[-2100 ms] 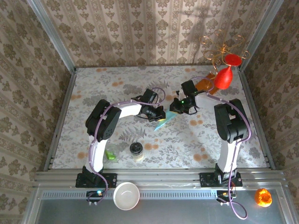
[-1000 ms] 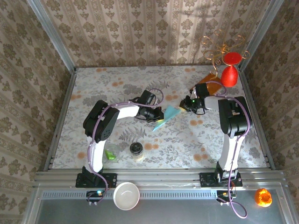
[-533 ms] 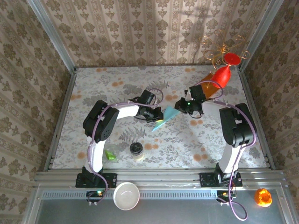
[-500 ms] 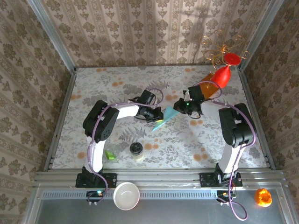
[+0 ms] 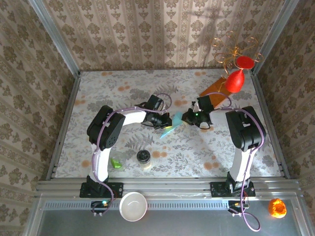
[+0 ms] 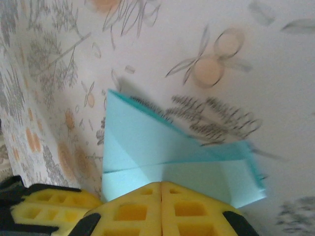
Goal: Fold a paper plane with a square sheet of paper (pick it up from the middle)
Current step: Fold the wing for the fifth time at the center of the table.
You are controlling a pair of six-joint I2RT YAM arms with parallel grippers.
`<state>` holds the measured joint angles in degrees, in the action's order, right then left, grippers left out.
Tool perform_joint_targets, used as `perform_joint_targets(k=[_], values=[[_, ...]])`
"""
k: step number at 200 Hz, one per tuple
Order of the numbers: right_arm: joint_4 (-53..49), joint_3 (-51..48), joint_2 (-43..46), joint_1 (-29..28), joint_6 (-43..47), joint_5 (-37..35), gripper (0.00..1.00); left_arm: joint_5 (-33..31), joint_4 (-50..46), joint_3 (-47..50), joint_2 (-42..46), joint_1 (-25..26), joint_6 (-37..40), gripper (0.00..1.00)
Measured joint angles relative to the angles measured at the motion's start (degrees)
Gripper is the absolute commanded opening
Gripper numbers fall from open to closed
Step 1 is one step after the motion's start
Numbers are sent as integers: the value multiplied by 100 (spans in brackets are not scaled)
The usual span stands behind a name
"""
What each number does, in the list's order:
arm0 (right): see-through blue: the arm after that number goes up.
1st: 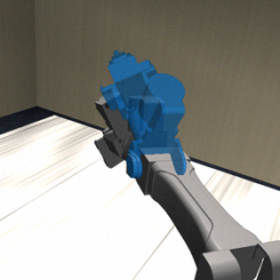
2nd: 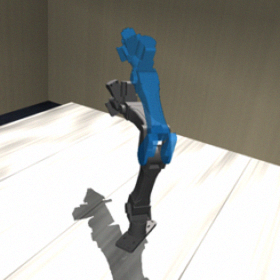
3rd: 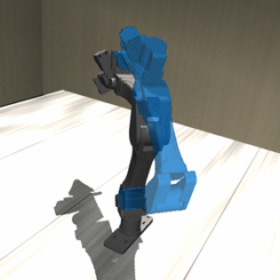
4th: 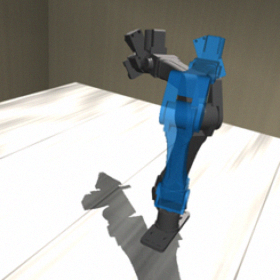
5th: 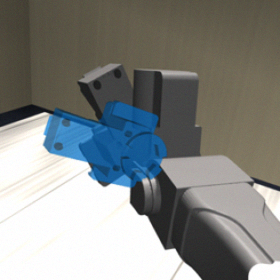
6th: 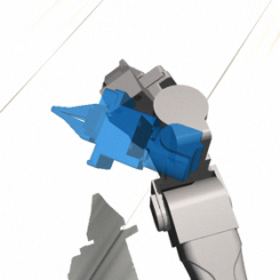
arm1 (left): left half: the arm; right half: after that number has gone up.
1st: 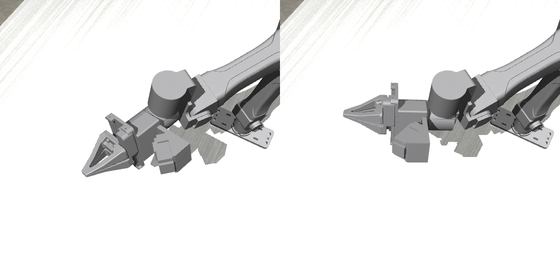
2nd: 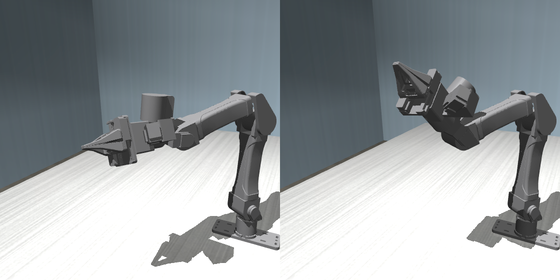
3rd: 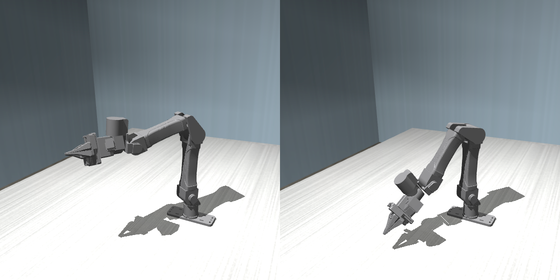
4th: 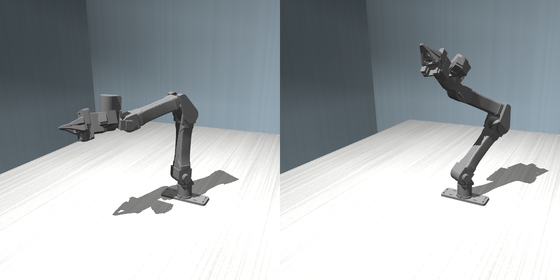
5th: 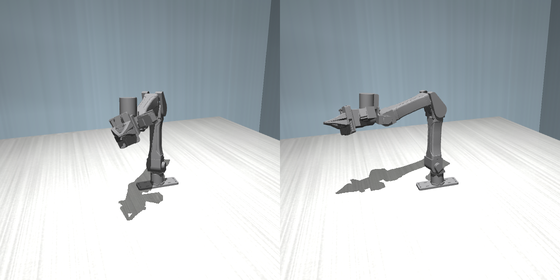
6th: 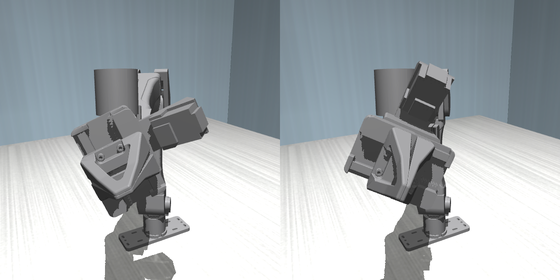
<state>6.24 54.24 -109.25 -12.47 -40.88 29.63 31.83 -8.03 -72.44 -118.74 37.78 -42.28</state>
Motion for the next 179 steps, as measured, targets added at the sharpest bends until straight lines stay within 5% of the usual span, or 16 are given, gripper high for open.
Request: perform_joint_targets(k=[82,125,179], values=[[83,-20,83,544,-26,-328,13,68,-107,-15,39,-37,26,0],[-507,-52,841,308,22,-828,30,-39,-612,-107,352,-66,7,25],[-1565,-17,1602,-501,-203,-1563,53,-459,-693,356,1941,-662,39,51]])
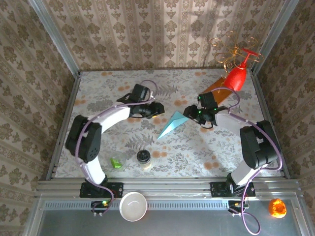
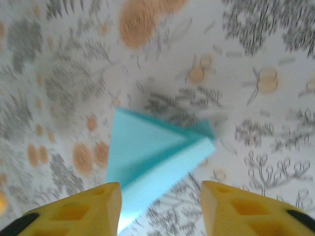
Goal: Fold a paper plane with a square sheet of paper (pick it up from the middle)
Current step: Fold the wing for the fifth time at the center of the table, then turn over the paper plane at the center of the table.
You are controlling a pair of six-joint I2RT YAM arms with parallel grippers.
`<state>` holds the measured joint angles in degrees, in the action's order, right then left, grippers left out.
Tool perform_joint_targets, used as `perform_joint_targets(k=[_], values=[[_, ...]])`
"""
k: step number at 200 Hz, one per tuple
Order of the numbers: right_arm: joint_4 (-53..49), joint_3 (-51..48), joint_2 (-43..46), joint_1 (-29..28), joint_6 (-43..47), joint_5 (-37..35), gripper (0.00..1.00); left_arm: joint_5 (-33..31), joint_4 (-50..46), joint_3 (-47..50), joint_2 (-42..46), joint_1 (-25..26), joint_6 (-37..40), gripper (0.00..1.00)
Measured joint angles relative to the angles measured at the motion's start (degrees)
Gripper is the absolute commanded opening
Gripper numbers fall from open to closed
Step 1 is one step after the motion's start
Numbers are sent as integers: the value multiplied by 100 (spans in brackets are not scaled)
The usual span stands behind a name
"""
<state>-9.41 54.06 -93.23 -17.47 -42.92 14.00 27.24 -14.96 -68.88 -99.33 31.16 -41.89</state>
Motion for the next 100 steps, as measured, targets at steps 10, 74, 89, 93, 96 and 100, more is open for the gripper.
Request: perform_joint_targets(k=[10,74,89,93,96,100], values=[[-273,39,4,-177,-114,-157,56,-118,-9,223,271,-162,57,56],[-1447,636,-20,-1147,-804,-1040,72,-960,-380,1427,1147,-960,330,87],[-1530,879,-151,-1292,-885,-1093,72,-1062,-433,1504,1290,-1008,420,89],[-1537,951,-203,-1329,-916,-1106,72,-1078,-437,1517,1327,-1021,450,89],[-1539,994,-238,-1351,-935,-1117,72,-1086,-437,1526,1355,-1023,461,89],[-1550,1051,-286,-1375,-953,-1130,72,-1097,-437,1532,1381,-1023,485,90]])
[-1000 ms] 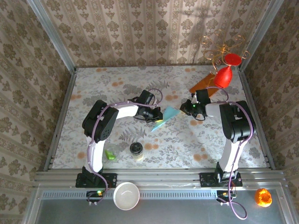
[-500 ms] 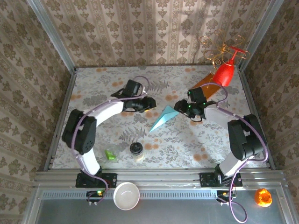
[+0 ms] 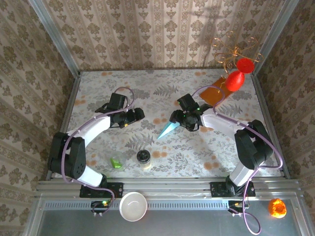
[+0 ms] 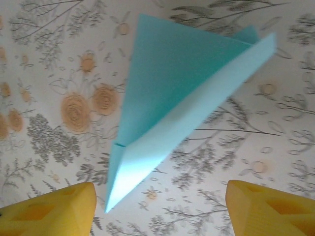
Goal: Fold a paper plane with a square sheet of paper (pick it up from the middle)
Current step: Turn over the paper plane at the center of the table.
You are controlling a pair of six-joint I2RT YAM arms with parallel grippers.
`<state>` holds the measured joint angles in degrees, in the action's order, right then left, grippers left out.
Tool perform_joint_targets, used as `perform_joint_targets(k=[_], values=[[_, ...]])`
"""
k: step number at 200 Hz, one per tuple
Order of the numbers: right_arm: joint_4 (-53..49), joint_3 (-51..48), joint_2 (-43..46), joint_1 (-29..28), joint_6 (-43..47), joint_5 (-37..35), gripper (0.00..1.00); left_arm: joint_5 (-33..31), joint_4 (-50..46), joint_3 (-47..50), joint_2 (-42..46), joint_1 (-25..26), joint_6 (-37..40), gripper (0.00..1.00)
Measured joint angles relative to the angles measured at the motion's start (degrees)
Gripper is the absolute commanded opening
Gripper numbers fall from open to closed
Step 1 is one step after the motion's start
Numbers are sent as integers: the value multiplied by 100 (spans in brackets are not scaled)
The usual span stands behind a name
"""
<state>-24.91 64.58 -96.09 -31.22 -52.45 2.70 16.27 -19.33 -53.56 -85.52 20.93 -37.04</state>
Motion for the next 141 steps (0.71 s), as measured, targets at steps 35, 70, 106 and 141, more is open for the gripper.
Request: perform_joint_targets(k=[35,70,106,141], values=[[-42,251,-354,-109,-96,-131,71,-11,9,59,120,-2,94,91],[-120,299,-623,-109,-164,-214,68,0,7,160,114,-2,109,91],[-280,299,-715,-109,-188,-238,63,55,48,173,70,-2,109,91],[-295,284,-715,-109,-299,-258,54,111,52,173,-4,-2,109,91]])
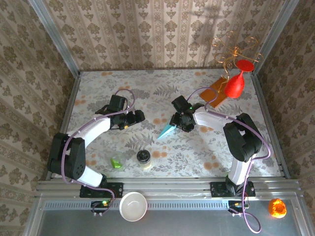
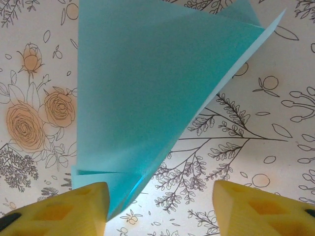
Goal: Fold a paper plane with a square sheet of paper (pick it up from the middle)
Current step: Turn over the paper plane at the center of the table.
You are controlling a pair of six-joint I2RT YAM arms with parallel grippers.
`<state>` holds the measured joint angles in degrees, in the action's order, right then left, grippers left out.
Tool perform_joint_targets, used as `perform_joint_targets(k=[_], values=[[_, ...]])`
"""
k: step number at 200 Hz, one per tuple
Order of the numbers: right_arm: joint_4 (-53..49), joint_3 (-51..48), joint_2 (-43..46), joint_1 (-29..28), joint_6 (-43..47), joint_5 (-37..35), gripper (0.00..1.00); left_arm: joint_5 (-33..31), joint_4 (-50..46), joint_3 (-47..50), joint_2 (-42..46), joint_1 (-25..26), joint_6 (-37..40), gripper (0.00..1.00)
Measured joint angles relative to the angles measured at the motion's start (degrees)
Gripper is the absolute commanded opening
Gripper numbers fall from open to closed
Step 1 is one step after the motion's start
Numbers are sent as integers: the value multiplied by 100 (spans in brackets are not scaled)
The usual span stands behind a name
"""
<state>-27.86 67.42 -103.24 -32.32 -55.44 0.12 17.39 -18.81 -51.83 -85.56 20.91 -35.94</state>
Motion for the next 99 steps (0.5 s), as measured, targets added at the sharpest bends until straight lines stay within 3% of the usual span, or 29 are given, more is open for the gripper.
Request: perform_joint_targets(k=[17,99], values=[[-2,-42,0,0,-61,2,45,20,11,0,-20,2,-2,91],[79,-46,-2,0,-271,33,25,39,15,0,-74,11,-4,91]])
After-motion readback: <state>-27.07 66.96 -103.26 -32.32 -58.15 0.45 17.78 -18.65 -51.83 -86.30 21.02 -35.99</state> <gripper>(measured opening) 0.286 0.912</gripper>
